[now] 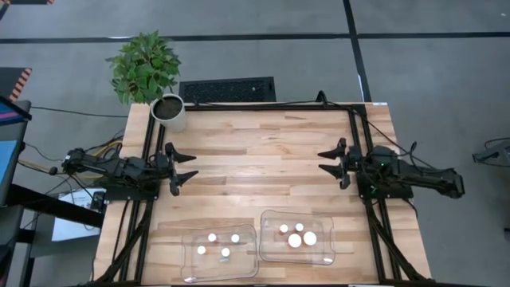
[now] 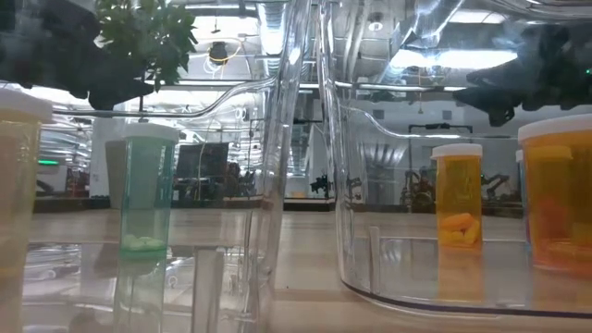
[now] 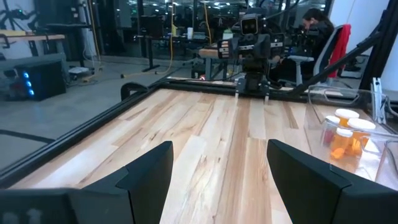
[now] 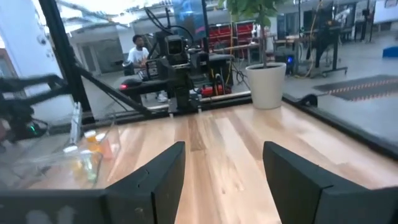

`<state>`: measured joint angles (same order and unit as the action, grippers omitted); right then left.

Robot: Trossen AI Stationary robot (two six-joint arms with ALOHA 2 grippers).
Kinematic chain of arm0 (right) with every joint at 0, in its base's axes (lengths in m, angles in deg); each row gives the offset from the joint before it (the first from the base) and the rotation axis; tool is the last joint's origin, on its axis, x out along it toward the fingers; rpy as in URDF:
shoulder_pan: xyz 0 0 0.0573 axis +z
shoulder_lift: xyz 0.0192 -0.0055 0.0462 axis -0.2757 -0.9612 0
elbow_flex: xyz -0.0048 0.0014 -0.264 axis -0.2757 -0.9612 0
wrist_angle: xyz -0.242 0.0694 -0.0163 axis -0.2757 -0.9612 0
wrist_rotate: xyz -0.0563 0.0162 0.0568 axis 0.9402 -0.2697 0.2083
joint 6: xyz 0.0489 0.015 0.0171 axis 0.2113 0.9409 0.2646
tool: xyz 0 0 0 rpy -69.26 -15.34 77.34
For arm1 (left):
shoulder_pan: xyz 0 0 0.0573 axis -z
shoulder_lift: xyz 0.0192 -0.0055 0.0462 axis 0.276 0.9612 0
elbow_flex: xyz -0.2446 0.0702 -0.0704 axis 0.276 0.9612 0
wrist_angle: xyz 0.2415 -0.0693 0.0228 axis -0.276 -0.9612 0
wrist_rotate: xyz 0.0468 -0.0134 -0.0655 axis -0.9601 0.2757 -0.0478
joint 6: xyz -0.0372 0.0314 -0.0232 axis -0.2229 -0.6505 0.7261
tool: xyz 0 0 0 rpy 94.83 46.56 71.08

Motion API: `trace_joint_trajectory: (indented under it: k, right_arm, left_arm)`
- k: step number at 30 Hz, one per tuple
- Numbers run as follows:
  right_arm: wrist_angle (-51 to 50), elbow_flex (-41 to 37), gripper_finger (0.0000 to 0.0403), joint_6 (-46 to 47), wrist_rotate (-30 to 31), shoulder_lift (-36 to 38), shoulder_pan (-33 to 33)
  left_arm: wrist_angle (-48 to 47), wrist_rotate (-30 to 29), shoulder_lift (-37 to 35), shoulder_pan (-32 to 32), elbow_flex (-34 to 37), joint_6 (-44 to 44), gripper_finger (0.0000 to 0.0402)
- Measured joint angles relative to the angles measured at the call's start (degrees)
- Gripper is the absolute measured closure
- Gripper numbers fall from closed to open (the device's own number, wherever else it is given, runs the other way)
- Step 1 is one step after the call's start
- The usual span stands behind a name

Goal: Pick and place medicine bottles into bin by pill shape (circle, oval)
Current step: Return to Home Position

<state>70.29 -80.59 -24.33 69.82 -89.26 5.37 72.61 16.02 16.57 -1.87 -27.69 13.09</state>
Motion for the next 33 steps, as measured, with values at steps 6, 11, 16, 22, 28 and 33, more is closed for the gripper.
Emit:
trace_joint_trajectory:
  k: [6, 11, 16, 22, 28, 33]
  right_arm:
    - [0.04, 0.00, 0.0178, 3.20, 0.00, 0.00, 0.00]
    - [0.02, -0.02, 0.0178, 3.19, 0.00, 0.00, 0.00]
    - [0.00, -0.02, 0.0178, 3.19, -0.02, 0.00, 0.00]
    - [-0.04, -0.04, 0.0178, 3.13, -0.04, 0.02, 0.00]
    - [-0.13, -0.04, 0.0178, 3.13, -0.04, 0.00, 0.00]
    - [-0.11, -0.07, 0.0178, 3.13, -0.04, 0.00, 0.00]
  left_arm:
    - [-0.02, 0.00, 0.00, 0.00, 0.00, -1.91, 0.0148]
    - [0.03, 2.29, -0.02, -0.02, 0.00, -1.88, 0.0148]
    - [-1.29, 24.04, -0.10, -0.02, 0.04, -8.86, 0.0148]
    - [-1.90, 39.41, -0.82, -0.22, -0.31, -17.00, 0.0148]
    - [-2.17, 36.66, -0.90, -0.18, -0.31, -15.60, 0.0148]
    - [-2.43, 24.98, -0.89, -0.19, -0.19, -10.13, 0.0148]
